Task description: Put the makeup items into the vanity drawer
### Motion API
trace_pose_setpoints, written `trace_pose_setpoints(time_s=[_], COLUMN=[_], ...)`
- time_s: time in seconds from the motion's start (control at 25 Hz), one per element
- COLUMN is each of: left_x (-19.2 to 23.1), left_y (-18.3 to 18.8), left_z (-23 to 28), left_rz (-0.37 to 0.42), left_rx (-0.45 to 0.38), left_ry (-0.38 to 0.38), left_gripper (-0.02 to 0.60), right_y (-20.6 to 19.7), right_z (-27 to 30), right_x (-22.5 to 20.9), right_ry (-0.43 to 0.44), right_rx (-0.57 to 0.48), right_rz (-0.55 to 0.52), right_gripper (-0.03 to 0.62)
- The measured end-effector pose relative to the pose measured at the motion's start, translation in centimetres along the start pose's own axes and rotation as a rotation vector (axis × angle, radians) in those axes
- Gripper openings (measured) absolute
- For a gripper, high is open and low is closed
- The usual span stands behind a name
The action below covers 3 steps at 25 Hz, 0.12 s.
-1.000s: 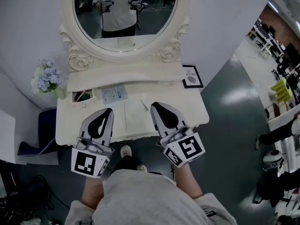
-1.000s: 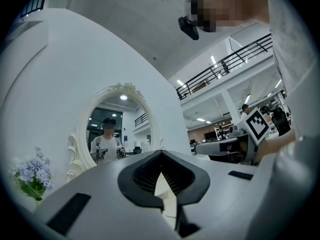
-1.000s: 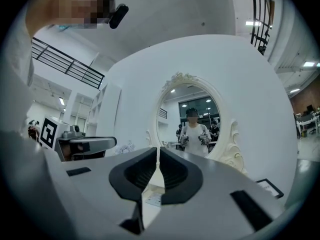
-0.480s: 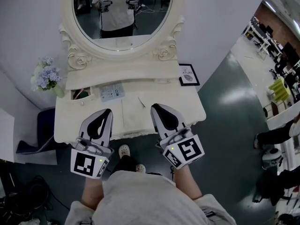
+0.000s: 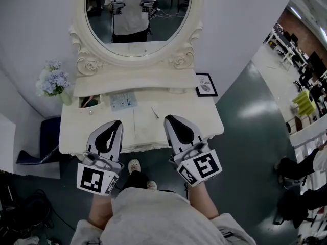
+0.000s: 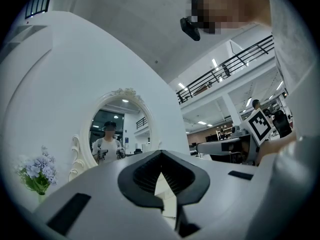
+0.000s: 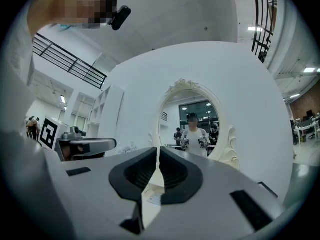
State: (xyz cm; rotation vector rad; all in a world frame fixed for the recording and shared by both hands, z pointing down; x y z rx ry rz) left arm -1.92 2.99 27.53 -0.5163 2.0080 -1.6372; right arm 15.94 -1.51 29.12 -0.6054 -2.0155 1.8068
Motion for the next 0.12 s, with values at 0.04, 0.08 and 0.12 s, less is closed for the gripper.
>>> trace_pose_setpoints(time_s=[0.04, 0.08, 0.12], left_x=[-0.03, -0.06, -0.1], left_y=[0.0, 0.0, 0.0], left_z=[-0.11, -0.21, -0.31], left_rz=[0.0, 0.0, -0.001], left_rx=[0.001, 0.001, 0.002], left_ry=[0.001, 0.002, 0.003], left_gripper=[0.014, 0.014, 0.014], right_y=[0.04, 0.07, 0.1], right_z=[-0.05, -0.1, -0.15], right_x=[0.08, 0.16, 0.24], right_ry=[0.0, 0.001, 0.001], right_rx=[-0.001, -0.002, -0.003], right_rz=[0.0, 0.001, 0.001], right_gripper=[0.031, 0.031, 0.031])
Point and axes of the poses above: the fingertips, and each gripper's own axes: z forward along the fingers, x to its left, y out of its top, the point moved 4 cm from there along -z, backward along the fingers, and after that the axes turned 13 degrees about -y, right-handed, at the moved point
